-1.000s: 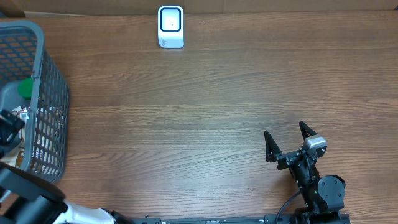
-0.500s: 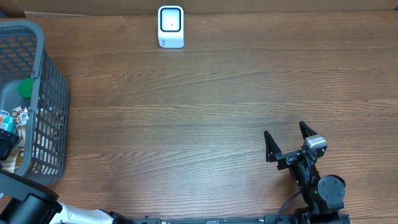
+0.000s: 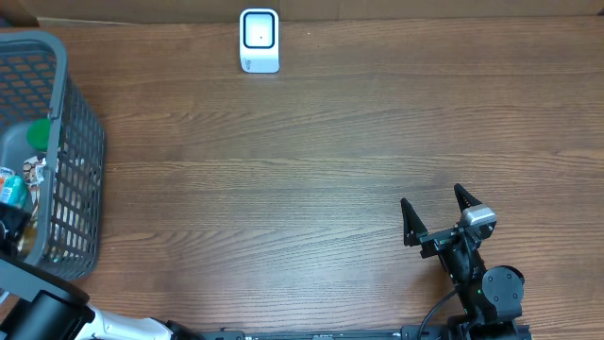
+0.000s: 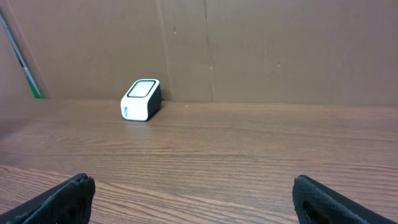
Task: Scan the item barcode
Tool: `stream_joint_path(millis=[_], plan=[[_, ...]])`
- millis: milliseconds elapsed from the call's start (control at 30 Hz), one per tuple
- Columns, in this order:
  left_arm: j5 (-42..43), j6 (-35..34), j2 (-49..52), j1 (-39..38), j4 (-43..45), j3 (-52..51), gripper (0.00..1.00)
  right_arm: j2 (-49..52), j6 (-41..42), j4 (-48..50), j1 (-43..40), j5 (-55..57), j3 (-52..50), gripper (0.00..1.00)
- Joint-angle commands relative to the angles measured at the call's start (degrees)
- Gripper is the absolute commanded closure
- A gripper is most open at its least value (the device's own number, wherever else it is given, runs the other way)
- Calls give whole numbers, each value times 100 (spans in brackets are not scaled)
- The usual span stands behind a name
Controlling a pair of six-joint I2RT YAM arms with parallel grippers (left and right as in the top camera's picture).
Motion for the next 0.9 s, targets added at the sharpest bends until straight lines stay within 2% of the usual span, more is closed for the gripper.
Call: stream_joint_path(millis=[0,33,200,367,567,867], plan=[[177,-39,20,-85,57,-61,82,-68,-7,26,-24,7,-59,0],[179,-42,20,-92,63,-61,96,-68,-7,26,-24,7,-59,0],[234,-37,17,-103,57,-61,96,-66,-7,26,-24,7,-59,0],[680,-39,-184,-96,61,-33,96,-68,-7,26,-24,7,-59,0],[737,-44,-914,-98,61,208,96,-68,-7,26,-24,7,-59,0],[741,-503,-2074,-162,269,289,96,-66,-7,26,-24,7,-59,0]])
